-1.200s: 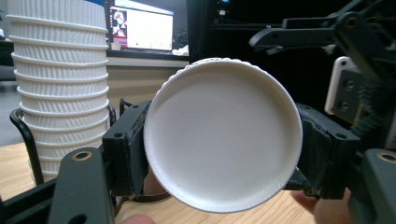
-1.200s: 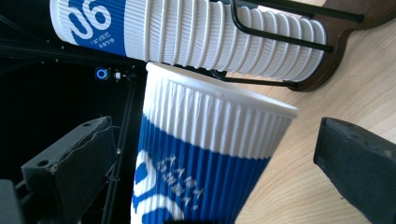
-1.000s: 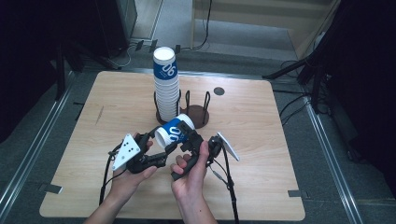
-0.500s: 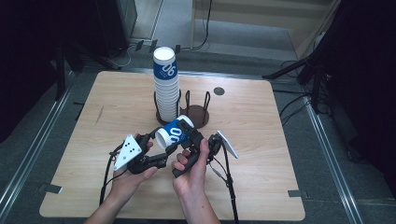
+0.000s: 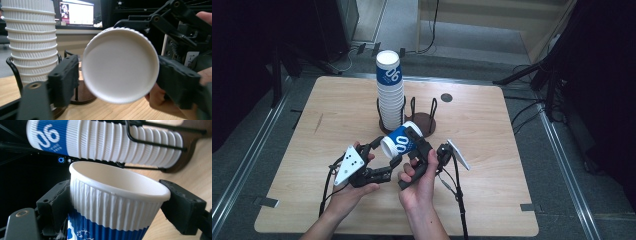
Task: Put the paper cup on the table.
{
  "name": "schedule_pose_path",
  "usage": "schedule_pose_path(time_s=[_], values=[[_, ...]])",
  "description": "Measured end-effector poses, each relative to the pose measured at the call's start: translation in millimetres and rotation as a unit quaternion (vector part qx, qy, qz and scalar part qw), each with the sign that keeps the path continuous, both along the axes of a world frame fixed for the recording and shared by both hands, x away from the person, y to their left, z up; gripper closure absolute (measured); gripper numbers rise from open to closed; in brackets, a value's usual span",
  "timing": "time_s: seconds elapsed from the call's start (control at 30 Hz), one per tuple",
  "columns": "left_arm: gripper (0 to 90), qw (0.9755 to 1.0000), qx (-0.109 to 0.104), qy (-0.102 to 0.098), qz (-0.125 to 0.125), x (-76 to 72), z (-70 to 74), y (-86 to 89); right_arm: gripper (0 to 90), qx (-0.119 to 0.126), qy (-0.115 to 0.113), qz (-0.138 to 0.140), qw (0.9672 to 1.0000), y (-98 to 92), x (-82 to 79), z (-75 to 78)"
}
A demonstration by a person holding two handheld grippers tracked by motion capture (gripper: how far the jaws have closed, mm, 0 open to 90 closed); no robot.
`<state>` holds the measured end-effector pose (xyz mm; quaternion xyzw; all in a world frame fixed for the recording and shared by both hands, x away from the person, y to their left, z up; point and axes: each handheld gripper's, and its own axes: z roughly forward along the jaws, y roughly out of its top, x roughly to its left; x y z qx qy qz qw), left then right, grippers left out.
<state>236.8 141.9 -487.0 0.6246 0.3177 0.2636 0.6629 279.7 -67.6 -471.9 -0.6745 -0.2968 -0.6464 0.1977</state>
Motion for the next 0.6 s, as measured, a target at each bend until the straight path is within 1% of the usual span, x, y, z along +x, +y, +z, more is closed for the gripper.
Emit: schedule_pose_path(time_s=[0.03,0.07,0.1,0.17,0.2,0.27,0.3,0.37,0.5,0.53,0.57,0.6], values=[[17.5,1.0000,0.000,0.000,0.000,0.0,0.0,0.0,15.0,-0.005,-0.007,-0.002,1.0000,-1.2,-0.1,1.1],[16.0,1.0000,-0.005,0.004,-0.003,-0.2,0.4,1.8,15.0,-0.013,-0.017,-0.005,0.9998,-2.4,-0.3,2.0],[14.4,1.0000,-0.004,0.003,-0.004,-0.1,0.3,2.9,15.0,-0.016,-0.020,-0.007,0.9996,-3.5,-0.6,4.0],[14.0,1.0000,-0.003,0.008,0.000,-0.5,0.1,5.0,15.1,-0.024,-0.031,-0.012,0.9992,-5.8,-0.6,6.7],[13.3,1.0000,-0.003,0.008,0.000,-0.5,0.1,5.0,15.1,-0.024,-0.031,-0.012,0.9992,-5.8,-0.6,6.7],[11.9,0.9999,-0.002,0.015,-0.001,-1.2,-0.3,7.4,15.3,-0.037,-0.043,-0.018,0.9983,-8.6,-0.6,9.9],[10.7,0.9998,0.001,0.018,-0.001,-1.6,-0.5,8.7,15.4,-0.047,-0.054,-0.023,0.9971,-9.8,-0.4,11.6],[9.9,0.9998,0.005,0.020,0.004,-2.1,-0.8,10.1,15.6,-0.065,-0.069,-0.029,0.9951,-11.0,-1.1,14.9],[9.6,0.9994,0.011,0.031,0.012,-1.7,-1.9,15.0,15.6,-0.090,-0.098,-0.045,0.9901,-14.5,-1.3,18.8],[9.1,0.9991,0.015,0.036,0.017,-1.5,-2.3,16.6,15.6,-0.104,-0.113,-0.051,0.9868,-16.6,-1.5,20.8],[8.7,0.9991,0.015,0.036,0.017,-1.5,-2.3,16.6,15.6,-0.104,-0.113,-0.051,0.9868,-16.6,-1.5,20.8],[8.7,0.9989,0.017,0.039,0.022,-1.7,-2.5,17.2,15.6,-0.110,-0.121,-0.050,0.9853,-17.6,-1.9,22.1]])
